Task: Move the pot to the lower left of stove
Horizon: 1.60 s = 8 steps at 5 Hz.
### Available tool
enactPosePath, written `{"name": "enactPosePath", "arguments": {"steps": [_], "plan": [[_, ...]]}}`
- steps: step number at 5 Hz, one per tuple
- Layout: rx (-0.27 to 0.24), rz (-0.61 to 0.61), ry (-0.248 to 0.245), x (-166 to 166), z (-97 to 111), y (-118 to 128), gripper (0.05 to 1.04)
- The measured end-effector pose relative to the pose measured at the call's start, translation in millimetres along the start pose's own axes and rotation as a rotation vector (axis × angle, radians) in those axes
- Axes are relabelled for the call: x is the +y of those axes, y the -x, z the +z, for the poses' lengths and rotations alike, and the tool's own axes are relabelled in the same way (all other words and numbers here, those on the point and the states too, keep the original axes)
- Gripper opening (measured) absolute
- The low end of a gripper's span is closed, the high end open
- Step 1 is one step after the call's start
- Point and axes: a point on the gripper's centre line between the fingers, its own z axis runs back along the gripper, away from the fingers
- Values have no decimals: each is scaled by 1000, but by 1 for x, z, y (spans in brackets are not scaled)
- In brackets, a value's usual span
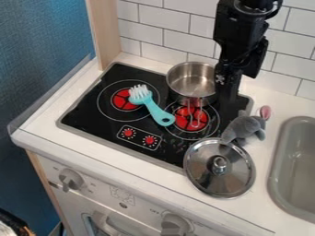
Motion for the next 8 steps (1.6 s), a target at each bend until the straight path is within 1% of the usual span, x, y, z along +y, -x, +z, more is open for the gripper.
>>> {"name": "enactPosePath", "arguments": {"steps": [1, 2, 3, 4, 5, 6, 7, 8], "plan": [[-4, 7, -40, 2, -14, 1, 1001], [-18, 82, -52, -3, -24, -5, 1001], [-2, 224, -72, -18, -35, -19, 1001], [-2, 384, -77, -31, -44, -25, 1001], [4, 609, -131, -45, -67, -40, 1001], [-27, 784, -136, -43, -71, -53, 999], [-69, 884, -152, -31, -83, -56, 999], [-75, 905, -155, -29, -86, -56, 999]]}}
